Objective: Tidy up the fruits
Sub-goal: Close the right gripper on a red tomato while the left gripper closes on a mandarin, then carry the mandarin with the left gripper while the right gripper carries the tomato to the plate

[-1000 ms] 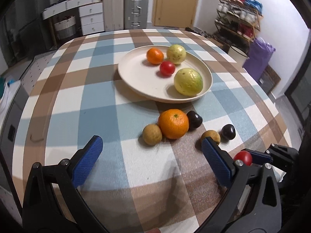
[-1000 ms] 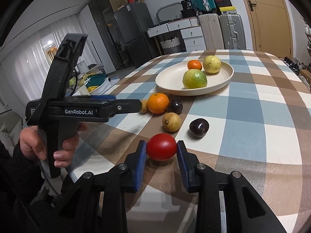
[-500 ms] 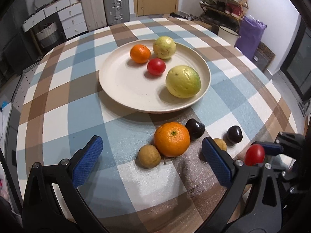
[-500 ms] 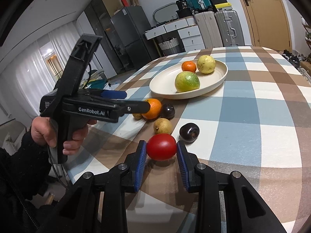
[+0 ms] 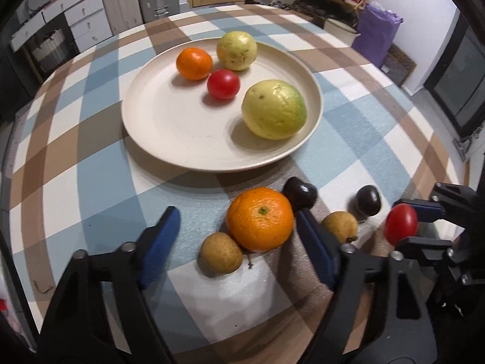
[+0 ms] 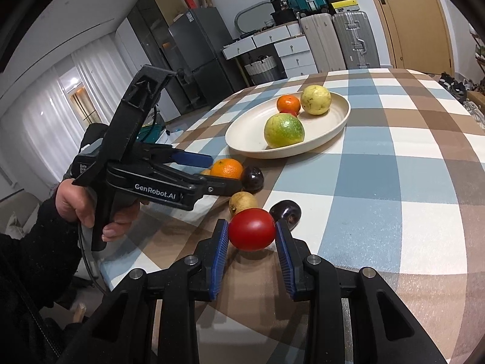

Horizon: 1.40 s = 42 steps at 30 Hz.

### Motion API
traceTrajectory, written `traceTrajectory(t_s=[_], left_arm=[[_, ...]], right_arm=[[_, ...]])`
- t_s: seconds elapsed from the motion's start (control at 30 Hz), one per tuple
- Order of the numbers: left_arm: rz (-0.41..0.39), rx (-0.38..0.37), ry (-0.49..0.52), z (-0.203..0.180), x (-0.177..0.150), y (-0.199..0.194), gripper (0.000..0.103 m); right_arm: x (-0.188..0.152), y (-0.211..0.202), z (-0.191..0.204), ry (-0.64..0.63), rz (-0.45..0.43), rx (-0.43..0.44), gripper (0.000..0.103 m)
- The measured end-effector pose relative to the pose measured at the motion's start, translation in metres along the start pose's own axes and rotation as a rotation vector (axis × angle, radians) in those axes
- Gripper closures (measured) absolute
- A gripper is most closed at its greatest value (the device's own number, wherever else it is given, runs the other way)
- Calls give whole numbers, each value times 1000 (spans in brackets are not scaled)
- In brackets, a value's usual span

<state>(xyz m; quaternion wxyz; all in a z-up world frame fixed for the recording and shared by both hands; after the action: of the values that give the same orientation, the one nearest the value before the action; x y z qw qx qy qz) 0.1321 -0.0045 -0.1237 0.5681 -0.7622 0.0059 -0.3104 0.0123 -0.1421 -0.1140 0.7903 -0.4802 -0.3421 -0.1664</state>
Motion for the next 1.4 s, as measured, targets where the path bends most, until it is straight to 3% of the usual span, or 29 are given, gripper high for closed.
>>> traceTrajectory(t_s=[0.2,0.5,0.67,0.87,1.13,1.4], left_arm=[[-3,-69,11,-1,2,-4,64],[-5,-77,-2,3,2,-8,65],[-38,-83,8,1,2,-21,65],[-97,-121,-57,11,2,-42,65],[-158,-114,-105,29,26,-65,65],[-160,-104,-154,42,54,-57,65]], right_arm=[[5,-2,0,4,-9,3,71],[22,-6,3,2,-32,19,71],[42,-8,4,5,-54,40,71],[62,-3,-1,16,-78,46,71],[90,9,-10,27,-90,49,71],[117,24,-19,37,-76,59,71]])
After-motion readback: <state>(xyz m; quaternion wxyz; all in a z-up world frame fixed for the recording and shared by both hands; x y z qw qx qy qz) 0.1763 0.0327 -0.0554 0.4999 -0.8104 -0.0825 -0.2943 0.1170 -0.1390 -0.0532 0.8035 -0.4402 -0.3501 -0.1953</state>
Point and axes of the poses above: each gripper's, at about its wrist camera, not at the fingertips, and y roughly the way its jaws point, z to its left, x to its top, the point moved 2 cm from there along y, roughly the way its jaws point, and after that the axes turned 6 degrees about -x, right-handed, at the moved point
